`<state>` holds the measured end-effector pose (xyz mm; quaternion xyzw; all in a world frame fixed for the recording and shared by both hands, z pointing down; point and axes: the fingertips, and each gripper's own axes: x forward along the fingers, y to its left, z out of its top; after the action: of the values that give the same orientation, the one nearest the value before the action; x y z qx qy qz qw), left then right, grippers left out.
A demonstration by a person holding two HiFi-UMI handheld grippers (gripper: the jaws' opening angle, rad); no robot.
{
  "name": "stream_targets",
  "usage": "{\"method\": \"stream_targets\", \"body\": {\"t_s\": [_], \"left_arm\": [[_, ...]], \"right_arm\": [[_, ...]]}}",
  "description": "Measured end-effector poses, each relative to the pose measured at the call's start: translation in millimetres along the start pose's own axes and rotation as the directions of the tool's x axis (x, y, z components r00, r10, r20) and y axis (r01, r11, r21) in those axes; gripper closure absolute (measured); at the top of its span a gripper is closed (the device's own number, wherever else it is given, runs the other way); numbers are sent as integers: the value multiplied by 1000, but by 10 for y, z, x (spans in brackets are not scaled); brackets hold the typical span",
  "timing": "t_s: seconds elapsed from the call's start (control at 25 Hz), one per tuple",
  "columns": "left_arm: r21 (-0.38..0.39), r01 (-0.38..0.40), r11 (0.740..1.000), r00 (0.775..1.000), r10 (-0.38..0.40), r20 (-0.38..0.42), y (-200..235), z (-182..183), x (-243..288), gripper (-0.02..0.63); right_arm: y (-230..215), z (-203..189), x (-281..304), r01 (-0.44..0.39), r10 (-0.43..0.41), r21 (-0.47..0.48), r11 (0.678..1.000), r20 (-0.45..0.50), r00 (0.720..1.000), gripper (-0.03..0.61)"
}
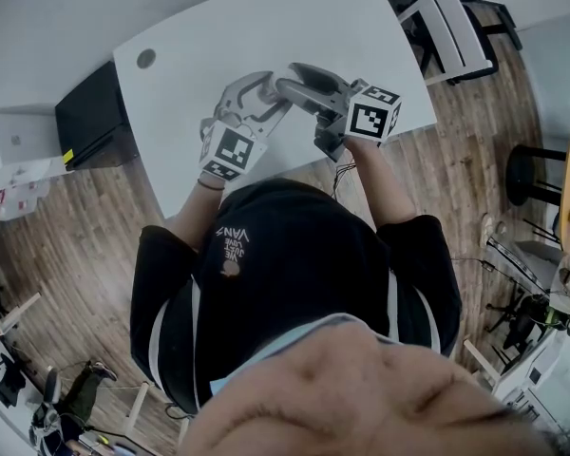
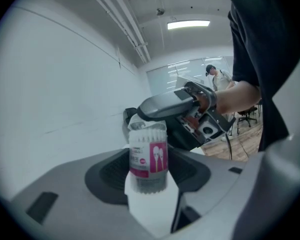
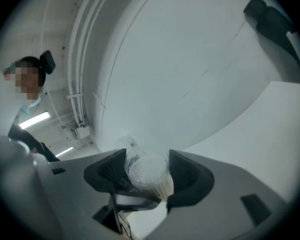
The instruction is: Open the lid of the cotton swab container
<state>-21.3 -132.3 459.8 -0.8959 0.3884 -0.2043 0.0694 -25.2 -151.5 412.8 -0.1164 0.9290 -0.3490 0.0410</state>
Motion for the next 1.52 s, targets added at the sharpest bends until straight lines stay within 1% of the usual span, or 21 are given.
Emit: {"method": "stream_targets", "body": {"t_s": [0.16, 0.32, 0.48, 0.6, 0.88, 1.04, 1.16, 1.28, 1.36, 1.52], "left_arm": [[-26, 10, 1000, 999, -9, 31, 11, 22, -27, 370], [-90, 38, 995, 992, -27, 124, 54, 153, -70, 370], [-125, 58, 990, 985, -37, 170, 79, 203, -71, 370], [-143, 69, 987, 982, -42, 185, 91, 202, -100, 370], [-152, 75, 986, 978, -43, 204, 89, 247, -133, 370], [-151, 73, 986, 977, -40, 209, 103, 235, -166, 370], [-182, 71, 981, 975, -29, 222, 114, 270, -187, 371], [-203, 66, 977, 974, -19, 225, 118, 285, -190, 371], [-210, 66, 975, 974, -17, 227, 119, 284, -196, 371], [-219, 62, 974, 973, -10, 230, 148, 284, -218, 371]], "right_arm": [[34, 49, -6, -37, 35, 50, 998, 38, 999, 304], [76, 143, -26, -96, 82, 126, 987, 108, 991, 304], [55, 238, -58, -107, 85, 138, 985, 151, 985, 305], [66, 265, -51, -105, 84, 131, 986, 160, 984, 305], [19, 279, -86, -90, 60, 153, 984, 188, 980, 304], [46, 300, -81, -128, 81, 200, 971, 227, 971, 305], [65, 325, -92, -167, 106, 228, 959, 259, 960, 305], [51, 358, -132, -185, 113, 242, 952, 285, 952, 304], [47, 376, -155, -185, 112, 241, 953, 291, 950, 304], [-2, 369, -175, -159, 87, 237, 958, 286, 954, 304]]}}
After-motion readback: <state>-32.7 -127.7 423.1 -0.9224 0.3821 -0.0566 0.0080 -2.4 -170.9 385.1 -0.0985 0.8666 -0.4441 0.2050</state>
